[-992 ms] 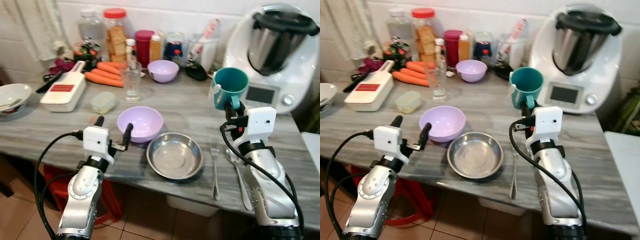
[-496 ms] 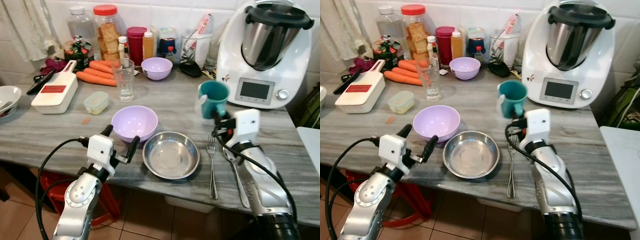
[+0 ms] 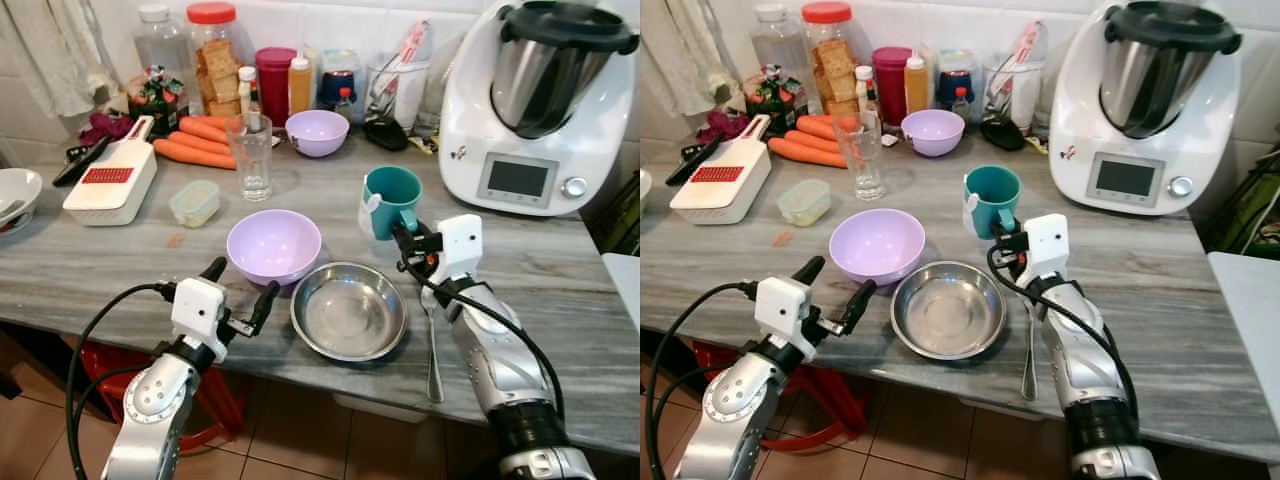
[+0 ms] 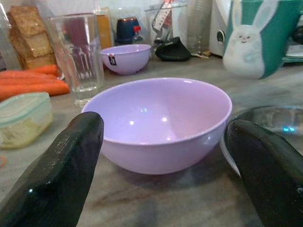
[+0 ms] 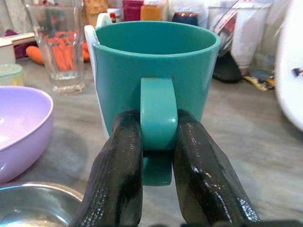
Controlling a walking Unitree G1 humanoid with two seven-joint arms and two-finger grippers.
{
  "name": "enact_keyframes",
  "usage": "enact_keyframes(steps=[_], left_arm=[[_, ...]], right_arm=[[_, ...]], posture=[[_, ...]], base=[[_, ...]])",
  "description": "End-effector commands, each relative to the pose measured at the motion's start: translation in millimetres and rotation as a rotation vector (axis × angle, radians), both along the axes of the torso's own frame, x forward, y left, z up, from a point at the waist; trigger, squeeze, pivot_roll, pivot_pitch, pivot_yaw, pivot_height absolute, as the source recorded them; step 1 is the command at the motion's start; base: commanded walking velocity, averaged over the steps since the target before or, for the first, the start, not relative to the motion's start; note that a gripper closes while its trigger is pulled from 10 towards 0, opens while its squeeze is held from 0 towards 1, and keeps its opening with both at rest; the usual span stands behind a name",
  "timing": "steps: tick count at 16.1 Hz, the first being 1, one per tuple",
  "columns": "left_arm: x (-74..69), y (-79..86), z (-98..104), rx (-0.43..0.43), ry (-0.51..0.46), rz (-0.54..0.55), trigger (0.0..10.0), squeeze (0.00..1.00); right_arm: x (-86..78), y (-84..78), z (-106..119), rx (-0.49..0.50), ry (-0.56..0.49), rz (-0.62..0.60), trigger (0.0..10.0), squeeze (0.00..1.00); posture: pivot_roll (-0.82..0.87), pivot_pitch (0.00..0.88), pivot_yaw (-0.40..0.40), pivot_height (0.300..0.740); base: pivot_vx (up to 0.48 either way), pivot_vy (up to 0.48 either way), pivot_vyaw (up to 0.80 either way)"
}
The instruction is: Setting the table
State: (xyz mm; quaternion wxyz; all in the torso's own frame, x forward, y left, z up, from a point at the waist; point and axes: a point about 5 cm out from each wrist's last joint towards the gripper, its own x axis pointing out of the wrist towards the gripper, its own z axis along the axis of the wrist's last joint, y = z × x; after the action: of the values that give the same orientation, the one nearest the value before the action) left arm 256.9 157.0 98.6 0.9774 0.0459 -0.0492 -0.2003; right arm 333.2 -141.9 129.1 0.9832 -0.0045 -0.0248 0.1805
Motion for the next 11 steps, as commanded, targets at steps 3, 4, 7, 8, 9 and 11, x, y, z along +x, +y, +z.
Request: enact_keyframes(steps=[3, 4, 7, 8, 9, 11], left_arm=[[-3.3, 1.3, 4, -0.002, -0.001, -0.018, 10.0, 0.00], [-4.2, 1.3, 4, -0.011, 0.003, -0.033, 10.0, 0.00], [-9.7, -2.0, 7, -0.052, 0.020, -0.121, 10.0, 0.00], [-11.2, -3.1, 8, -0.063, 0.031, -0.157, 10.0, 0.00], [-11.5, -3.0, 8, -0.058, 0.034, -0.168, 10.0, 0.00], [-12.2, -2.6, 8, -0.058, 0.045, -0.186, 10.0, 0.00]], right_arm=[[8.1, 0.9, -2, 0.001, 0.002, -0.002, 10.0, 0.00], [8.5, -0.3, -6, -0.002, 0.014, -0.007, 10.0, 0.00], [7.6, -3.4, -13, -0.014, 0.029, -0.015, 10.0, 0.00], [7.3, -5.2, -16, -0.017, 0.035, -0.019, 10.0, 0.00], [7.1, -5.9, -18, -0.018, 0.039, -0.020, 10.0, 0.00], [7.2, -5.8, -21, -0.016, 0.042, -0.019, 10.0, 0.00]], posture=[[0.02, 0.037, -0.018, 0.740], [0.03, 0.041, -0.018, 0.740], [0.03, 0.044, -0.019, 0.740], [0.03, 0.044, -0.019, 0.740], [0.03, 0.044, -0.019, 0.740], [0.03, 0.044, -0.019, 0.740]], base=[[0.000, 0.000, 0.00], [0.000, 0.000, 0.00], [0.000, 0.000, 0.00], [0.000, 0.000, 0.00], [0.000, 0.000, 0.00], [0.000, 0.000, 0.00]])
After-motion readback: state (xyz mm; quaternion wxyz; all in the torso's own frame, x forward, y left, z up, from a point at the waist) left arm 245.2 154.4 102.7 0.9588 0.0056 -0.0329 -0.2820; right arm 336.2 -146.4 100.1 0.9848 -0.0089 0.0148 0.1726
